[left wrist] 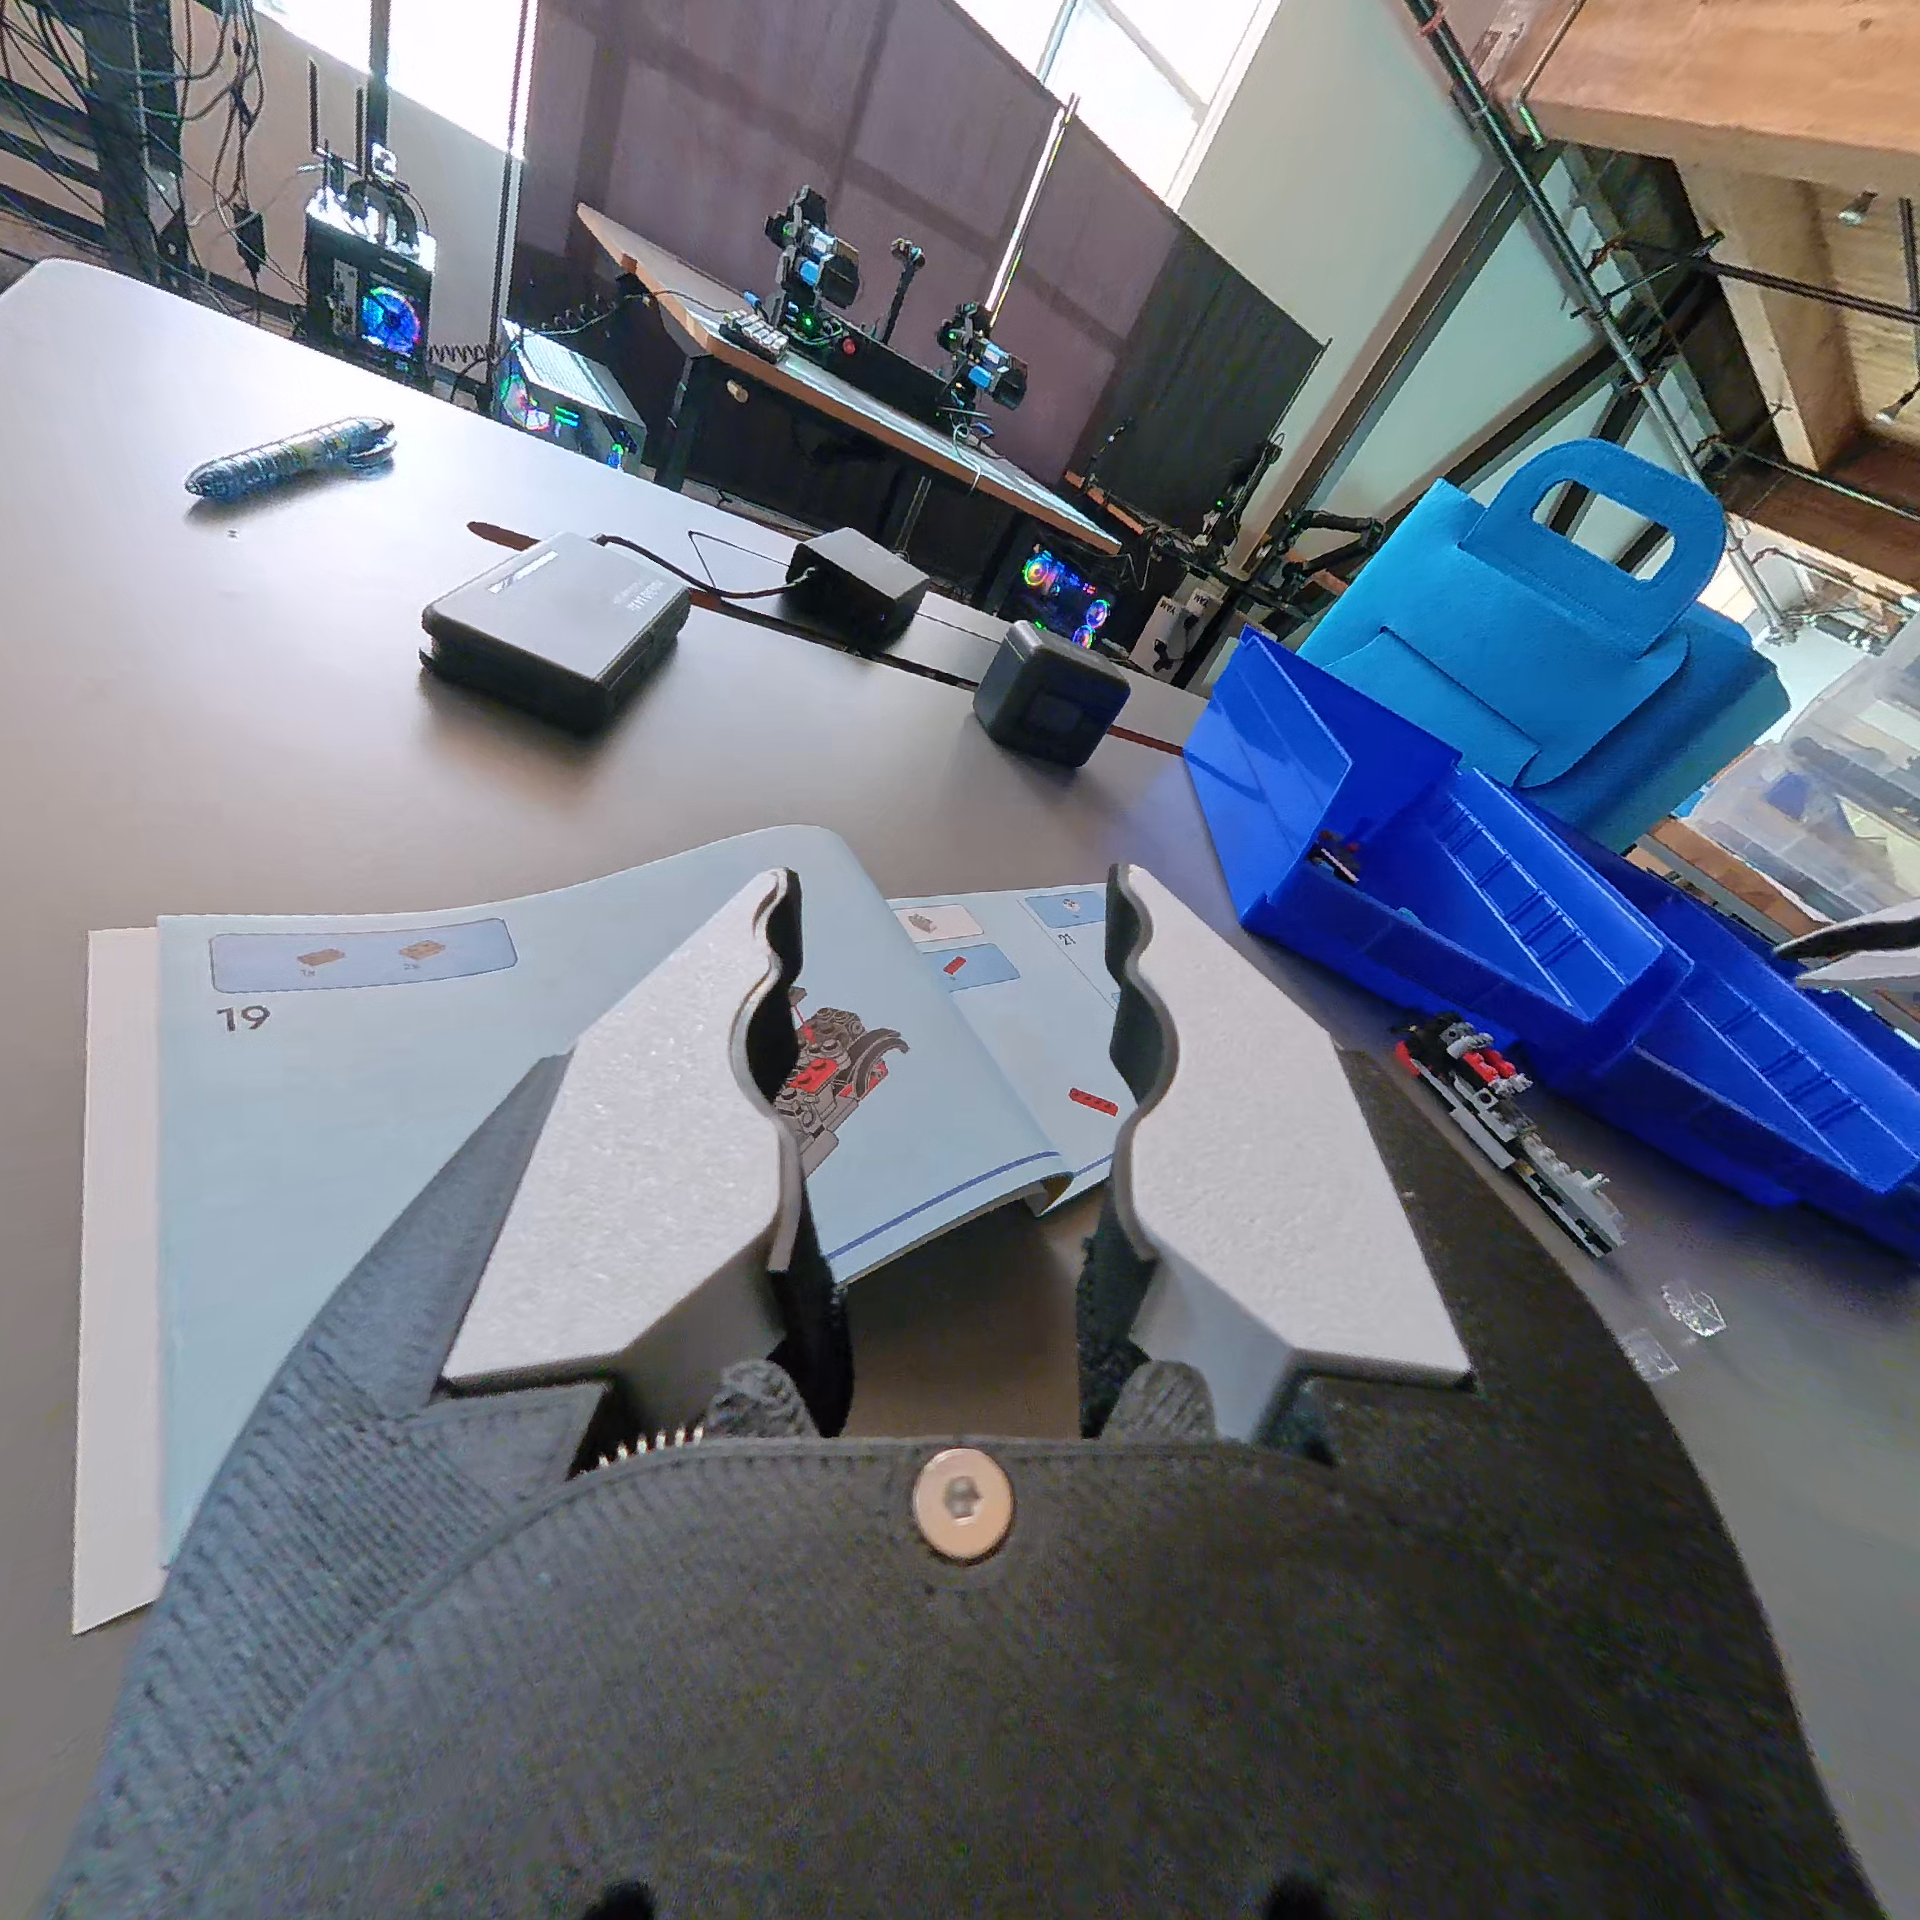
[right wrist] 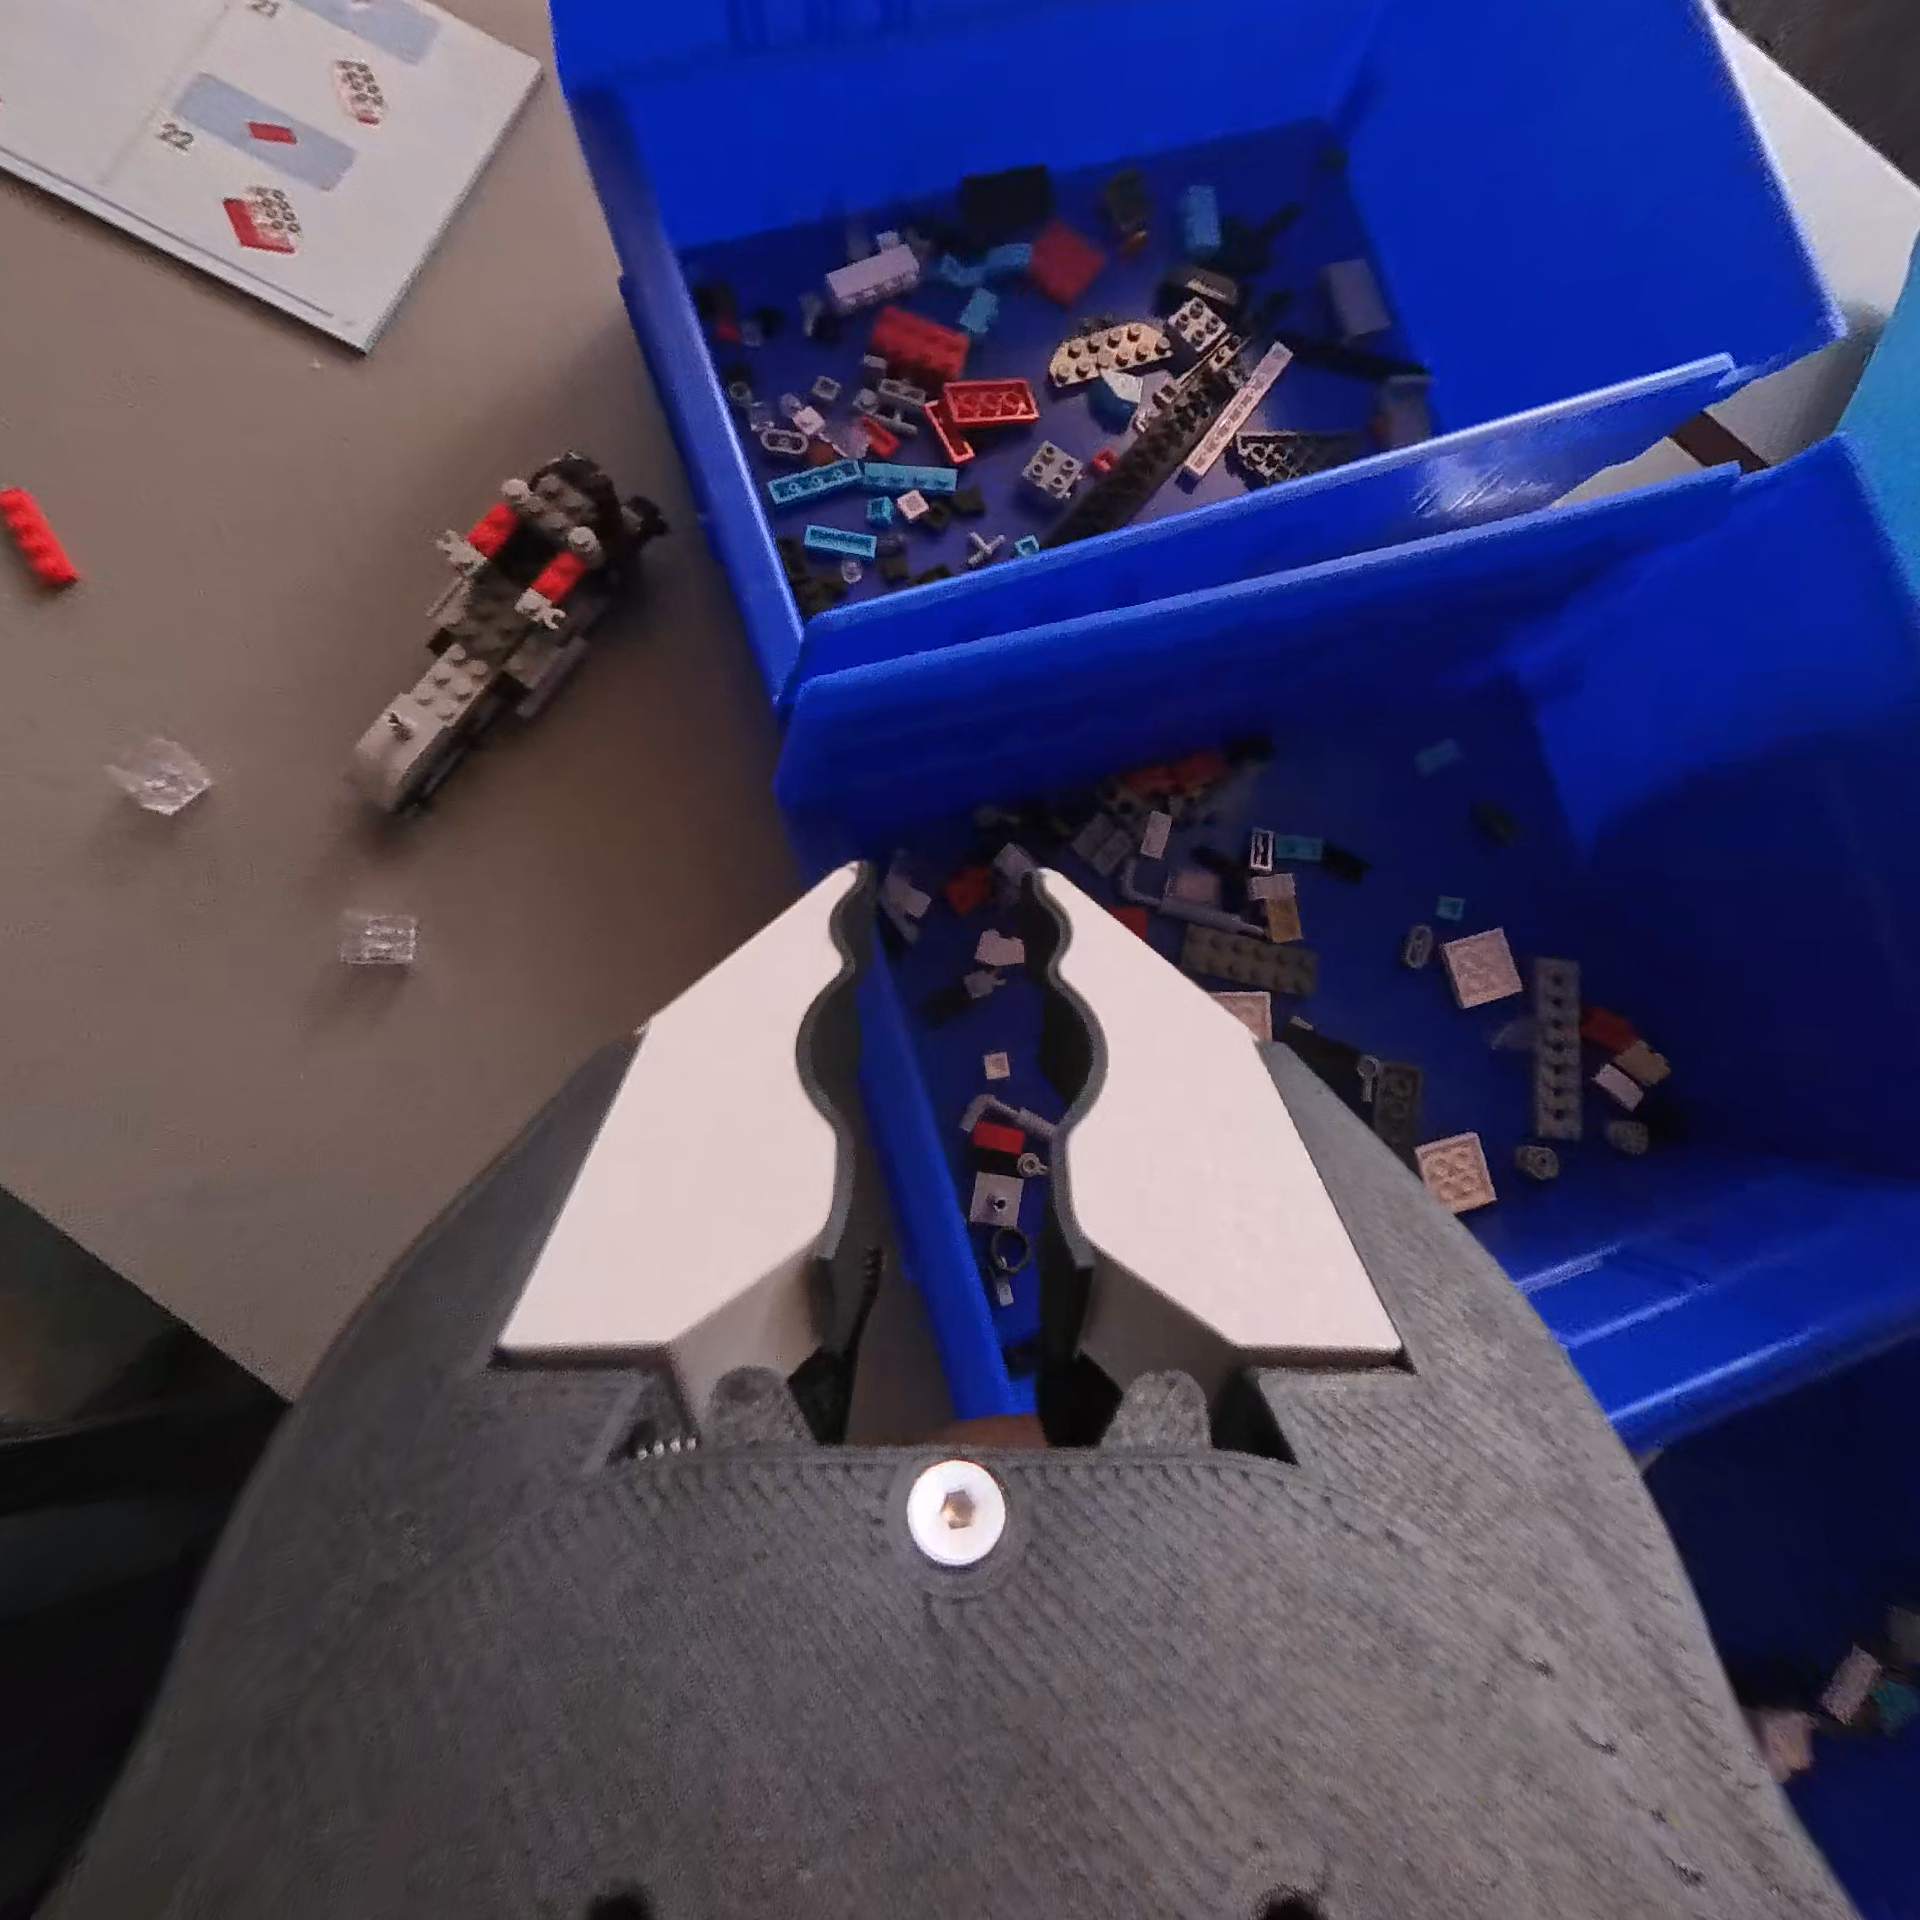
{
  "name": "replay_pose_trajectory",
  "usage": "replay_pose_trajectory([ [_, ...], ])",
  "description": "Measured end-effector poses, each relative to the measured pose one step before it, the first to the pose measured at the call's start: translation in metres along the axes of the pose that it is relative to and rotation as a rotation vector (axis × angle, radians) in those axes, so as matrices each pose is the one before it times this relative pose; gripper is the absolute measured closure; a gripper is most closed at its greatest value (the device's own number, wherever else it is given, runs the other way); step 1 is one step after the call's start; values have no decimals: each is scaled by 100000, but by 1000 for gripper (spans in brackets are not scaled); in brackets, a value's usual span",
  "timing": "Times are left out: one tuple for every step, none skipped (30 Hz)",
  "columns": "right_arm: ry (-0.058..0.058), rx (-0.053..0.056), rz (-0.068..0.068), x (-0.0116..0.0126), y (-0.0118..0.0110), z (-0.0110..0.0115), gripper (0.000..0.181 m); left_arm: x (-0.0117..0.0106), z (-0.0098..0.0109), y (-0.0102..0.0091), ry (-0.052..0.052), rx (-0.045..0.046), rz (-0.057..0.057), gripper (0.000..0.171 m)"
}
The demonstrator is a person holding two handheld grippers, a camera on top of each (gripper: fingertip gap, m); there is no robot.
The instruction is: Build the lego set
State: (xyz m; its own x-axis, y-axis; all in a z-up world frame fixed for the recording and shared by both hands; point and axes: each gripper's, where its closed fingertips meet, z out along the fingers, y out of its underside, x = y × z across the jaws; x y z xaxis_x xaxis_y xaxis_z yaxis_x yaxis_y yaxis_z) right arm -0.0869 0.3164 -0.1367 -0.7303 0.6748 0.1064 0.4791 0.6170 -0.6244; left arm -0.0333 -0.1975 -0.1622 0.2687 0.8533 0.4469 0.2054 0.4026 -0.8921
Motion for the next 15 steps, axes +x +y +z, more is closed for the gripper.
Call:
replay_pose_trajectory([
  [-469, -132, 536, -48, 159, 272, 149, -12, 7, 13, -43, -42, -14, 113],
  [-354, -320, 334, -72, 180, 256, 149, -12, -4, -2, -48, -12, -52, 113],
  [-358, -248, 209, -71, 130, 214, 149, -6, 0, -10, -15, 42, -62, 113],
  [-357, -140, 203, -63, 87, 142, 149, -3, -8, -10, 7, 60, -32, 113],
  [-98, -167, 136, -8, 58, 65, 149, 0, 2, -4, 9, 26, 17, 113],
  [356, -130, -7, 93, 22, -7, 149, 0, 0, 0, 28, -1, 57, 113],
  [699, 30, 39, 170, -8, -76, 149, 11, -6, 5, 27, 4, 59, 113],
  [986, 71, 290, 259, -6, -123, 149, 15, 3, -6, 44, 8, 57, 113],
  [1285, 65, 492, 353, 9, -164, 149, 11, -7, -3, 79, 38, 40, 113],
  [1329, 159, 634, 380, 8, -161, 149, 6, -6, -15, 79, 90, -5, 113],
  [1208, 282, 799, 376, 12, -177, 150, 0, 1, -3, 59, 56, -68, 113],
  [1131, 407, 936, 372, 10, -165, 149, -2, 2, 2, 20, -54, -91, 113],
  [964, 430, 969, 338, 27, -142, 149, -4, 10, 13, -8, -125, -38, 113],
  [712, 302, 881, 270, 66, -110, 149, -2, 15, 14, -16, -97, 38, 113],
  [599, 172, 761, 244, 85, -71, 149, -2, 2, 7, -38, -18, 80, 113],
])
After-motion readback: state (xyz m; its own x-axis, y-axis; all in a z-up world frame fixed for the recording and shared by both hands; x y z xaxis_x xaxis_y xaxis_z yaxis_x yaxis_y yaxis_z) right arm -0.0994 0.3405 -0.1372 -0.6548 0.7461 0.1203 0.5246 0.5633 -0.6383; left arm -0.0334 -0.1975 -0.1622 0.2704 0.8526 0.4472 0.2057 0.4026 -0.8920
